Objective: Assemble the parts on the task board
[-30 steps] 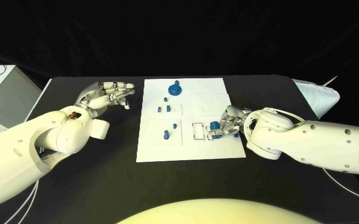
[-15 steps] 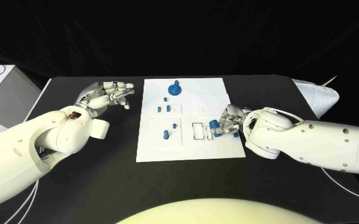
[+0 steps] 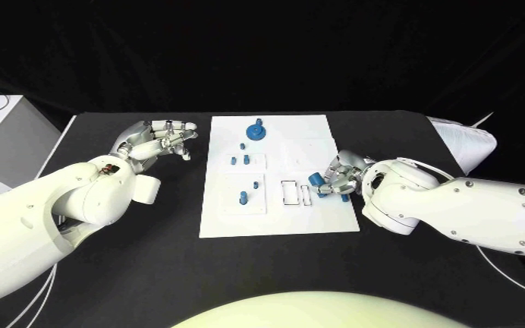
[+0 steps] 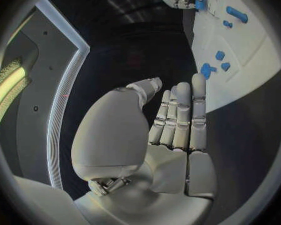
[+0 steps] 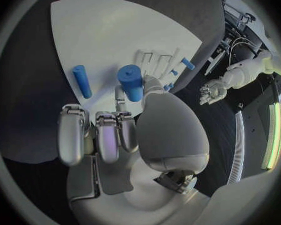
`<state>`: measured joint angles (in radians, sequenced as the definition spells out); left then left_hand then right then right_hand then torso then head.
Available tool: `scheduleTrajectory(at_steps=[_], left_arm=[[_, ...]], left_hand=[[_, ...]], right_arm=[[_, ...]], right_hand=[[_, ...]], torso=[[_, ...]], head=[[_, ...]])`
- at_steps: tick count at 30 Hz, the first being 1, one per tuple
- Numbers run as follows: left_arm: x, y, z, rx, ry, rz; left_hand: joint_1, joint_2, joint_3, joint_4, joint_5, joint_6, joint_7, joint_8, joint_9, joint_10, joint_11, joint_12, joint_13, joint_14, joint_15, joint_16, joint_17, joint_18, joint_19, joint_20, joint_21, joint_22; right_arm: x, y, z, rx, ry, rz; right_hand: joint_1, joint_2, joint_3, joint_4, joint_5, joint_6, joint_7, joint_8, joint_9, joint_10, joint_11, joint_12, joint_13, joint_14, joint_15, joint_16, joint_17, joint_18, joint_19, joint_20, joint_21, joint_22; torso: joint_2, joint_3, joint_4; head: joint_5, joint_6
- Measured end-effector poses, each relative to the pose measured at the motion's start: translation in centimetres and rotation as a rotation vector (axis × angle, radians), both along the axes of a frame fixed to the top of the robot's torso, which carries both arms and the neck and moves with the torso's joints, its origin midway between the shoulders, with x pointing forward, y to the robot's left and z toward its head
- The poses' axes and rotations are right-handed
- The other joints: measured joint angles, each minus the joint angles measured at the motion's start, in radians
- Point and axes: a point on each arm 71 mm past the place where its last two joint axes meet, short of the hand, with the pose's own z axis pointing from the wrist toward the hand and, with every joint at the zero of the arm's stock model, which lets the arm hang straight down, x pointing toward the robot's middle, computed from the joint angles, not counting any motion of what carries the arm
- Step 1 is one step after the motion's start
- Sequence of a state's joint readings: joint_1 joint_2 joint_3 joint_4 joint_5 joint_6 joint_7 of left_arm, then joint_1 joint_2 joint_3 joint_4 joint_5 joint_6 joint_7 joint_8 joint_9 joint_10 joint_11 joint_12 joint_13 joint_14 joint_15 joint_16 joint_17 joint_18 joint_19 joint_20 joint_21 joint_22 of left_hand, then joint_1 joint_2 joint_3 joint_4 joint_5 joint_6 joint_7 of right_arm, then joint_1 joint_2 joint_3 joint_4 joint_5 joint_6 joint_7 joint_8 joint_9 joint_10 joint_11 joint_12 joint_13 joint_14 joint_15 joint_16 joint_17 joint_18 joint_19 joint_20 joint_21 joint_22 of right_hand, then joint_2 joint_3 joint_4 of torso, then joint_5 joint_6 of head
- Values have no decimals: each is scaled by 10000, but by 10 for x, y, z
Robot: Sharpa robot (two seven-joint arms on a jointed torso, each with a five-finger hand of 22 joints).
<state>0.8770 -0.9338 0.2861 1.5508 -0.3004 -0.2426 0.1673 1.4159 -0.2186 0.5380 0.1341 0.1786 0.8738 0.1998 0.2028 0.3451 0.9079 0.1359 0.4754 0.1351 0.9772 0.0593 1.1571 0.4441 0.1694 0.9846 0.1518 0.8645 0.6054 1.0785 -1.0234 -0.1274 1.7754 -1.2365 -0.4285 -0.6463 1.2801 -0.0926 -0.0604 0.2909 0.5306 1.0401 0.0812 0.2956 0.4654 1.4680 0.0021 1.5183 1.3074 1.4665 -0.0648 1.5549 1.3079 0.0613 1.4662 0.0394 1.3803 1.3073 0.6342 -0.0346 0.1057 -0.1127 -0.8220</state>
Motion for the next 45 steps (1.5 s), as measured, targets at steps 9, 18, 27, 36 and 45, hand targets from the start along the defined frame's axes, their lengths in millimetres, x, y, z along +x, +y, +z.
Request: scheduleTrajectory(at_steps=[9,18,27,36,45], left_arm=[[0,0,0,5,14,-3],[0,0,0,3,21,-13],[0,-1,0,3,30,-22],[0,-1,0,2,36,-27],[0,-1,0,4,42,-27]], left_hand=[[0,0,0,0,0,0,0,0,10,0,0,0,1,0,0,0,0,0,0,0,0,0],[0,0,0,-1,0,0,0,0,9,0,0,0,1,0,0,0,0,0,0,0,0,0],[0,0,0,-1,0,0,0,0,8,0,0,0,2,0,0,0,0,0,0,0,0,-9],[0,0,0,-1,-1,0,0,0,7,0,0,0,2,0,0,0,0,1,0,0,1,-8],[0,0,0,-1,-1,0,0,0,16,0,0,0,-7,0,0,0,0,0,0,0,0,-8]], right_arm=[[-5,16,5,461,60,215],[-5,40,3,772,217,648],[1,50,-2,781,312,784],[5,54,-4,766,305,832],[7,57,-5,752,295,880]], right_hand=[[62,40,0,0,0,0,-1,-24,1,0,0,0,-1,0,0,0,-1,0,0,1,0,8],[14,-9,-1,1,-177,0,-2,-13,2,0,0,0,5,-1,1,0,-1,1,-1,1,39,7],[-65,-87,30,32,-275,43,37,29,3,0,0,0,6,-1,1,0,-2,1,-1,1,38,6],[-129,-145,29,33,-455,179,-25,49,20,0,0,0,5,-1,1,0,-2,0,-1,1,38,5],[-476,-35,29,32,-817,223,-68,87,0,1,0,0,4,-1,2,45,-3,-123,-1,1,107,4]], torso=[[6,10,11],[12,-1,11],[14,-2,11],[15,2,11],[13,11,5]], head=[[17,10],[22,-35],[27,-46],[40,-46],[32,-53]])
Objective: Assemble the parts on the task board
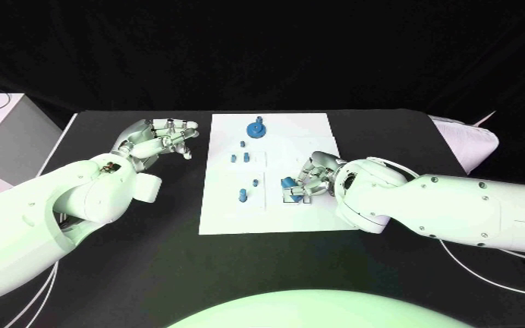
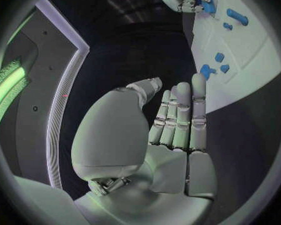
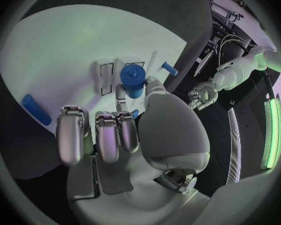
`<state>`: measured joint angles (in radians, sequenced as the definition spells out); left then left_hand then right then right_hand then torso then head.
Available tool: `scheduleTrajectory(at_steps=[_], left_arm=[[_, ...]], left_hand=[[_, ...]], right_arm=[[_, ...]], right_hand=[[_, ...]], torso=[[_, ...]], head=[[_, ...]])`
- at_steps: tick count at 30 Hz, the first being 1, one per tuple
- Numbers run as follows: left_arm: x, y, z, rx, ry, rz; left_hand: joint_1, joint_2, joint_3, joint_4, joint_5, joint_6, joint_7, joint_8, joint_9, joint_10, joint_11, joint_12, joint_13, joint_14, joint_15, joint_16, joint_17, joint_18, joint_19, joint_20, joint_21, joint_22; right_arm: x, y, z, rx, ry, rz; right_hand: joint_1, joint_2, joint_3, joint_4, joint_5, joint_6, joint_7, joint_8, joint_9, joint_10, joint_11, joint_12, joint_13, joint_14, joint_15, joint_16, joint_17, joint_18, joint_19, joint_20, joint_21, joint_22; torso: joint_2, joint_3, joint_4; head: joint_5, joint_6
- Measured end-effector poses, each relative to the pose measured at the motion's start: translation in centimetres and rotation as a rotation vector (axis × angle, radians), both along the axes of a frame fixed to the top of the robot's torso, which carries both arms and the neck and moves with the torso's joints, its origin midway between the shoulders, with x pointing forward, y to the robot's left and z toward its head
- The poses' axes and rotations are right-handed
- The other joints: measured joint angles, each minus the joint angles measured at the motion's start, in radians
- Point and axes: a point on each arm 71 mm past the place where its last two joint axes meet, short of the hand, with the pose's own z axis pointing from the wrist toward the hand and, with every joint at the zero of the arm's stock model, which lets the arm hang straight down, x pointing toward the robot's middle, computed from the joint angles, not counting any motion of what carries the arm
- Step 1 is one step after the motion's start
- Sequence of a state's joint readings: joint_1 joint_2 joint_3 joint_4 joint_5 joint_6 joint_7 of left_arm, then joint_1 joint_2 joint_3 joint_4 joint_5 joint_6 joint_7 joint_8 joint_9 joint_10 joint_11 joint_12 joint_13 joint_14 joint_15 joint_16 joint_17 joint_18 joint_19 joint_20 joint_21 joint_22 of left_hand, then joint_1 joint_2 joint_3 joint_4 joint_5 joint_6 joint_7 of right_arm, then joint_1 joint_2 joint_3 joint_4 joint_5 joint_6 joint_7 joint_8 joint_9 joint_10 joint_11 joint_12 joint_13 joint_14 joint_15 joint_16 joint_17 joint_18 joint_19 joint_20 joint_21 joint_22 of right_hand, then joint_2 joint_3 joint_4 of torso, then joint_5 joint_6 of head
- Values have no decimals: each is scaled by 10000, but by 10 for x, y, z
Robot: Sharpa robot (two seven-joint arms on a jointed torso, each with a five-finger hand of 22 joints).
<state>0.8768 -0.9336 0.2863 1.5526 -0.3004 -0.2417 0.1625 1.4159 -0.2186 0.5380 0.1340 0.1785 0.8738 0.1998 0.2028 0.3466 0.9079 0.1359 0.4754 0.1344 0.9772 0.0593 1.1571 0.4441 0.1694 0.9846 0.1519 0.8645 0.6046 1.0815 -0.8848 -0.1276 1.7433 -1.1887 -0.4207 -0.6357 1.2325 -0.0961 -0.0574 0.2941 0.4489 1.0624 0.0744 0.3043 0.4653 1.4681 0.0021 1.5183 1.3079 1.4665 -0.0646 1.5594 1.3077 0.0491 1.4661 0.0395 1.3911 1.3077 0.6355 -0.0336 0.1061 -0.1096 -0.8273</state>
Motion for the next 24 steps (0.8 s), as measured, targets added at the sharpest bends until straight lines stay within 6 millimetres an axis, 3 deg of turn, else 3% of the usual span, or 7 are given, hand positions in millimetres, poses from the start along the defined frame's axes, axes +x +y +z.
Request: scheduleTrajectory(at_steps=[5,8,11,14,19,24], left_arm=[[0,0,0,7,5,5],[0,1,0,10,9,7],[0,1,0,12,12,8],[0,1,0,14,15,9],[0,1,0,19,21,9],[0,1,0,23,23,16]], left_hand=[[0,0,0,0,0,0,0,0,-1,0,0,0,0,0,0,0,0,0,0,0,0,0],[0,0,0,0,0,0,0,0,-1,0,0,0,0,0,0,0,0,0,0,0,0,0],[0,0,0,0,0,0,0,0,-1,0,0,0,1,0,0,0,0,0,0,0,0,0],[0,0,29,28,0,0,0,0,-2,0,0,0,1,0,0,0,0,0,0,0,0,1],[0,0,29,28,0,0,0,0,-2,0,0,0,1,0,0,0,0,0,0,0,0,1],[0,0,29,28,-1,0,0,0,-3,0,0,0,2,0,0,0,0,0,35,-35,0,1]], right_arm=[[0,0,0,-20,-26,21],[-1,0,0,-46,-16,56],[-2,2,0,-53,31,137],[-4,4,0,-30,65,249],[-6,6,1,6,81,405],[-7,6,1,-16,19,505]], right_hand=[[-78,78,99,-13,-18,25,-26,-6,-15,0,0,0,-1,0,0,0,0,-32,0,0,48,0],[-458,3,31,11,-122,56,-56,-4,32,0,0,0,-1,0,0,0,0,-32,0,0,48,-1],[-959,-70,-358,14,-725,131,-99,56,92,1,-1,-42,-1,0,0,0,0,-33,0,0,48,-1],[-1354,-330,-684,34,-1375,104,-73,56,123,1,-1,-41,-2,0,0,35,0,-33,0,0,87,-2],[-1836,-475,-803,27,-1728,104,-72,110,171,1,-1,-42,-2,0,0,34,-1,-33,0,0,89,-2],[-1943,-448,-832,54,-1807,104,-73,149,180,1,-1,-41,-3,0,0,34,0,-32,0,0,127,-3]], torso=[[-1,0,0],[-1,0,0],[-2,0,-5],[-3,0,-6],[-8,0,-8],[-8,0,-9]], head=[[-5,4],[-5,7],[12,9],[16,15],[12,22],[12,23]])
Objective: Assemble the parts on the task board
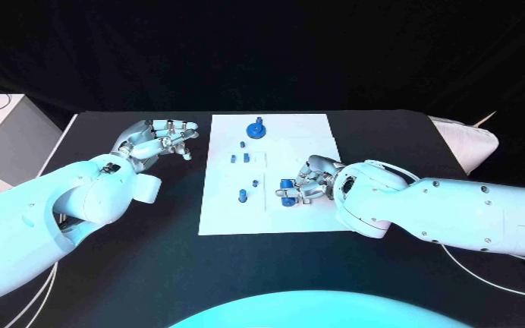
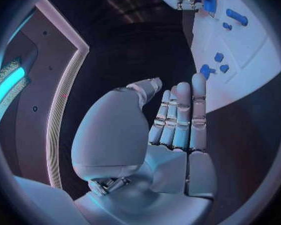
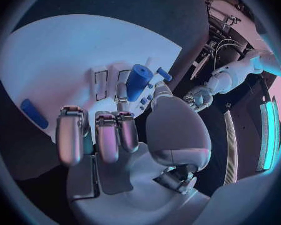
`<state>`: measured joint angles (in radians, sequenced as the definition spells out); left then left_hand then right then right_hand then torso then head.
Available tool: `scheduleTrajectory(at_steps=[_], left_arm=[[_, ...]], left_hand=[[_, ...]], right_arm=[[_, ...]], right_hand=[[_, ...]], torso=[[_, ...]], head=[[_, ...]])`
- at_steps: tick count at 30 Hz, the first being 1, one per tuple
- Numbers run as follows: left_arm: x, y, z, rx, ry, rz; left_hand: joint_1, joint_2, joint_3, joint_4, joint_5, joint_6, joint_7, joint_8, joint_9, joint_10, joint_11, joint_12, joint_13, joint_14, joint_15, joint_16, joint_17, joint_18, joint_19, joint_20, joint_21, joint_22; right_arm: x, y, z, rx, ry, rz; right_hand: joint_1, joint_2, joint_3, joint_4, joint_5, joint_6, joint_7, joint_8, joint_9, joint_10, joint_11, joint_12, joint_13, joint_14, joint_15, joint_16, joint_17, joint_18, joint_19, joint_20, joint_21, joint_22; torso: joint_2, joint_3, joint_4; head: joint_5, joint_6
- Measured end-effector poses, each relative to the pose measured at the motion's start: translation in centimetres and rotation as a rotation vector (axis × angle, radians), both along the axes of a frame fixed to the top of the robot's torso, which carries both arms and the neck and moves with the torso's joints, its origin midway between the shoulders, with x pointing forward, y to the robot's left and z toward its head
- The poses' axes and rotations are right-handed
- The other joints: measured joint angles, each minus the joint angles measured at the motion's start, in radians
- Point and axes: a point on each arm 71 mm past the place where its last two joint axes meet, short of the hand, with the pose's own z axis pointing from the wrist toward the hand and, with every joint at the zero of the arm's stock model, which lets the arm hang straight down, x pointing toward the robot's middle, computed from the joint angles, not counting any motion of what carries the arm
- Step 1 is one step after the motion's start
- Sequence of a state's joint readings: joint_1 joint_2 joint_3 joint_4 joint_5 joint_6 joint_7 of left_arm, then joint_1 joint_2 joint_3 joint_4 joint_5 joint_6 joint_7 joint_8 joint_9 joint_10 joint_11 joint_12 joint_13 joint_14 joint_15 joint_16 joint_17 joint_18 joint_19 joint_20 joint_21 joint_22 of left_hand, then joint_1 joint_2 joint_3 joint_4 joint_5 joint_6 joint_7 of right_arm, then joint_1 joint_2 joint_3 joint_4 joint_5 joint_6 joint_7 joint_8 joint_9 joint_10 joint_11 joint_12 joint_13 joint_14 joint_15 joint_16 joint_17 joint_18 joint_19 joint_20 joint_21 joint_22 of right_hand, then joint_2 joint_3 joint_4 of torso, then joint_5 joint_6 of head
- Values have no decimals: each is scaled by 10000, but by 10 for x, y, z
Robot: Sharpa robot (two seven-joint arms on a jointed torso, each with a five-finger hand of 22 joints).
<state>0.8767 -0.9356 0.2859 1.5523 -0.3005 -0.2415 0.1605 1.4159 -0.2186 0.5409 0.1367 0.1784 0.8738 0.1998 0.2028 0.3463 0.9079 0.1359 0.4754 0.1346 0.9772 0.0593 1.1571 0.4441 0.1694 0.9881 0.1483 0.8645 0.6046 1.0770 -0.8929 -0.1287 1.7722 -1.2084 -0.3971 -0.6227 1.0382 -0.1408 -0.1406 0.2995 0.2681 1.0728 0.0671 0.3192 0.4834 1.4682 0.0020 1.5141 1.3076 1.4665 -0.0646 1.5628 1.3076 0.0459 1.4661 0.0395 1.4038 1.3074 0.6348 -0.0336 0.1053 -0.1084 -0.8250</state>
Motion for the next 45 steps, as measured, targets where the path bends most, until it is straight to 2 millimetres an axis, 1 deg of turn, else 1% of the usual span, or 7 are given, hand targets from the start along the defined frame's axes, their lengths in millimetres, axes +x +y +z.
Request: scheduleTrajectory(at_steps=[21,29,32,35,37,40,45], left_arm=[[-1,1,-2,15,54,21],[-1,1,-3,20,84,26],[-1,1,-4,24,95,25],[-1,1,-4,26,103,26],[-1,1,-4,28,106,27],[-1,1,-4,30,113,27],[-1,1,-4,32,119,27]], left_hand=[[0,0,0,0,0,0,0,0,-2,0,0,5,0,0,0,0,0,0,0,1,0,0],[0,0,0,0,0,0,0,0,-3,0,0,38,-9,0,0,0,0,-1,0,1,0,-10],[41,41,0,0,-1,0,0,0,-3,-37,-37,38,-9,0,0,0,0,1,-1,1,0,-10],[41,41,0,0,-1,0,0,0,-3,-37,-37,37,-9,0,0,0,0,0,-1,0,0,-10],[41,41,0,0,-1,0,0,0,-3,-37,-37,37,-8,0,0,0,0,0,0,0,0,-10],[41,41,28,28,-1,0,0,0,-4,-37,-37,37,-8,0,0,0,0,0,-1,1,0,-10],[41,41,28,28,-1,0,0,0,-4,-37,-36,37,-8,0,0,0,0,0,-1,1,0,-10]], right_arm=[[-4,-15,7,-28,-641,457],[-8,-15,10,181,-803,762],[-9,-18,11,207,-849,798],[-8,-21,11,198,-876,803],[-7,-23,11,174,-885,797],[-6,-24,10,144,-891,796],[-5,-23,9,136,-906,827]], right_hand=[[30,29,31,-30,-43,0,-1,17,29,-37,-37,-39,-2,0,0,37,-1,0,0,0,124,7],[222,213,128,-43,-73,0,-1,56,56,-37,-37,6,-2,0,0,37,-1,0,0,0,152,6],[588,323,224,-57,-73,0,-1,104,79,-36,-37,44,-2,0,0,37,-1,0,0,0,190,6],[1473,438,494,-100,-128,-44,-45,133,95,-36,-37,45,-3,-21,-21,37,-1,-1,-3,-40,190,5],[2204,457,884,-107,-600,-86,-30,133,89,-37,-37,45,-3,-12,-61,37,-1,0,0,-73,190,5],[2688,451,1197,-114,-693,-86,-30,133,50,-36,-37,44,-3,-13,-61,37,-1,0,1,-73,233,5],[3204,582,1605,-130,-907,-86,-29,80,-14,2,-75,83,5,-13,-61,37,-1,0,1,-73,270,4]], torso=[[1,15,-3],[1,13,-3],[1,8,-2],[1,0,-2],[1,-5,-1],[1,-5,3],[1,-10,9]], head=[[-10,67],[-10,73],[-12,74],[-12,74],[-12,68],[-9,62],[-2,56]])
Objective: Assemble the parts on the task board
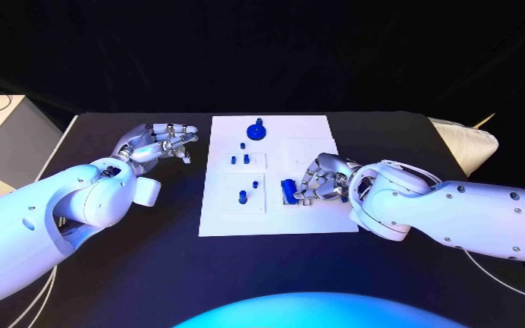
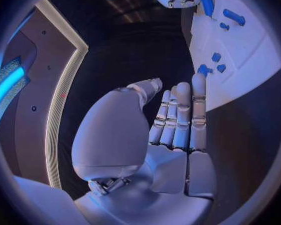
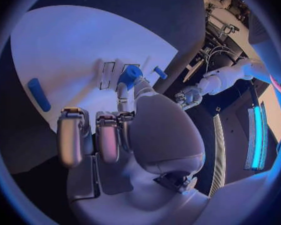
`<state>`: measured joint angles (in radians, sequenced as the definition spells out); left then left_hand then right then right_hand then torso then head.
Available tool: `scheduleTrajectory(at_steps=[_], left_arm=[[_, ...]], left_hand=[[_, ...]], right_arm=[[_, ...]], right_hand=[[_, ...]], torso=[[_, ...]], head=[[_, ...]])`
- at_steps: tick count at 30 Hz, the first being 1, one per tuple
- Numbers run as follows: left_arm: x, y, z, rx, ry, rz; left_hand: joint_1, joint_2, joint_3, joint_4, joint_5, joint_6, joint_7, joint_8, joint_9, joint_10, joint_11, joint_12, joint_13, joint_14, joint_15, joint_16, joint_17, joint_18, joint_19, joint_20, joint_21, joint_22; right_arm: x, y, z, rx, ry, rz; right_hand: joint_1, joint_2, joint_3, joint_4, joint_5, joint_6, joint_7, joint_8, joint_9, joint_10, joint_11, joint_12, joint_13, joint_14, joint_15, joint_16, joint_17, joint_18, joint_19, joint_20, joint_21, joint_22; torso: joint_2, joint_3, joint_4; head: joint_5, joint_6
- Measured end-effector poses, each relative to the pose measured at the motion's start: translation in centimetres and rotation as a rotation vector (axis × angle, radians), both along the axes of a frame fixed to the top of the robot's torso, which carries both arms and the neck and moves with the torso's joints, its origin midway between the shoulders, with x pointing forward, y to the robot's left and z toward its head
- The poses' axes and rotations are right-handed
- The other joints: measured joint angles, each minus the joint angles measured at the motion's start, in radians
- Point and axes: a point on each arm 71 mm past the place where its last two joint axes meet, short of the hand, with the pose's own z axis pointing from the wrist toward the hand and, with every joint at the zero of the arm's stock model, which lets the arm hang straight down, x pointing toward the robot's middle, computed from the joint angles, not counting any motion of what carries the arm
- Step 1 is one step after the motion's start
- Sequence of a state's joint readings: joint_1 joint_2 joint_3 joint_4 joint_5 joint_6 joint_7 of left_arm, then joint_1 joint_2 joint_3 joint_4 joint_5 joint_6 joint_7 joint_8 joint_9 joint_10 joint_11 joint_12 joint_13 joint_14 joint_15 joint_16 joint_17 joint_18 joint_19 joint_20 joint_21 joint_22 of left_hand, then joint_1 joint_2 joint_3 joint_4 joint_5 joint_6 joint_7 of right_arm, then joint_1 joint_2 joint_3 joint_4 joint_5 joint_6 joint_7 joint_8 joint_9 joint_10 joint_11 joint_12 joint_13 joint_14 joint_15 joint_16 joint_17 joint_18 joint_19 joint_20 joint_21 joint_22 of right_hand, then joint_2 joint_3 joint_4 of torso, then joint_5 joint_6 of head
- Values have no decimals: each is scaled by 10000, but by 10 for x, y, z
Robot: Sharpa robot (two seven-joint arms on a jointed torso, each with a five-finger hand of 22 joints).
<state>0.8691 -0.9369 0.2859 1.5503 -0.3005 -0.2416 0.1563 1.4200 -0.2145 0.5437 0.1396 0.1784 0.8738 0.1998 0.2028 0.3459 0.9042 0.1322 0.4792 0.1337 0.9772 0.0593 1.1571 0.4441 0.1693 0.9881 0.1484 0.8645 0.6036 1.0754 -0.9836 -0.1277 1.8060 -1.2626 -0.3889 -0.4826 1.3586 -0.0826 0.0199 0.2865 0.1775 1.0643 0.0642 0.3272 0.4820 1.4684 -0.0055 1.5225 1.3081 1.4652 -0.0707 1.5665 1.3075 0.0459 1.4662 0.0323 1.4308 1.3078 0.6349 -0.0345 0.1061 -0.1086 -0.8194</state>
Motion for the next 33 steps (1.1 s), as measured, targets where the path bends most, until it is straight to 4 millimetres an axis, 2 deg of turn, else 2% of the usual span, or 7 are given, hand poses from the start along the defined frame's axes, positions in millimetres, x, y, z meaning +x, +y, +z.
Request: scheduleTrajectory(at_steps=[1,3,10,19,23,28,33], left_arm=[[0,0,0,0,1,0],[0,0,0,1,4,0],[0,0,0,2,9,2],[0,0,0,4,16,1],[0,0,0,4,18,0],[0,0,0,10,25,2],[0,0,0,10,25,4]], left_hand=[[0,0,0,0,0,0,0,0,0,0,0,0,0,0,0,0,0,0,0,0,0,0],[0,0,0,0,0,0,0,0,0,0,0,0,0,0,0,0,0,0,0,0,0,0],[0,0,0,0,0,0,0,0,0,0,0,0,1,0,0,0,0,1,0,0,0,0],[0,0,0,0,0,0,0,0,-1,0,0,0,1,0,0,0,0,-1,0,0,0,1],[0,0,0,0,0,0,0,0,-1,1,0,0,1,0,0,0,0,0,0,0,0,1],[40,40,0,0,0,0,0,0,9,0,1,0,1,0,0,0,0,0,0,0,0,1],[40,40,0,0,0,0,0,0,9,1,1,-1,2,0,0,0,0,0,0,0,0,1]], right_arm=[[0,1,0,5,-4,16],[1,3,0,22,-13,58],[3,7,-2,30,-35,109],[8,9,-6,-62,-36,50],[9,8,-8,-142,20,39],[9,10,-10,-225,54,114],[10,12,-9,-331,-105,201]], right_hand=[[103,40,162,9,-238,0,0,0,-21,0,0,0,2,0,0,0,0,0,0,0,0,0],[221,21,314,10,-398,0,0,-6,-40,-20,-19,0,2,0,0,0,0,0,0,0,0,0],[528,143,783,-19,-465,34,-33,-45,-81,-35,-35,49,5,31,-31,0,0,0,0,1,36,-1],[545,146,821,-2,-464,35,-33,-45,-81,-36,-34,49,5,31,-30,0,0,0,0,1,76,-2],[655,27,842,-23,-525,35,-33,-45,-95,-36,-34,49,4,31,-30,0,0,0,0,1,76,-3],[708,-231,952,-79,-579,66,-64,-45,-105,-35,-34,48,2,31,-30,0,0,0,0,1,76,-3],[733,-257,1020,-92,-593,66,-64,-44,-105,-36,-34,48,1,30,-30,0,0,0,0,2,76,-4]], torso=[[0,-1,0],[0,-1,0],[4,-1,0],[3,-1,0],[1,2,-2],[1,4,-6],[1,10,-11]], head=[[2,0],[8,-1],[19,-23],[18,-41],[17,-52],[17,-58],[4,-53]])
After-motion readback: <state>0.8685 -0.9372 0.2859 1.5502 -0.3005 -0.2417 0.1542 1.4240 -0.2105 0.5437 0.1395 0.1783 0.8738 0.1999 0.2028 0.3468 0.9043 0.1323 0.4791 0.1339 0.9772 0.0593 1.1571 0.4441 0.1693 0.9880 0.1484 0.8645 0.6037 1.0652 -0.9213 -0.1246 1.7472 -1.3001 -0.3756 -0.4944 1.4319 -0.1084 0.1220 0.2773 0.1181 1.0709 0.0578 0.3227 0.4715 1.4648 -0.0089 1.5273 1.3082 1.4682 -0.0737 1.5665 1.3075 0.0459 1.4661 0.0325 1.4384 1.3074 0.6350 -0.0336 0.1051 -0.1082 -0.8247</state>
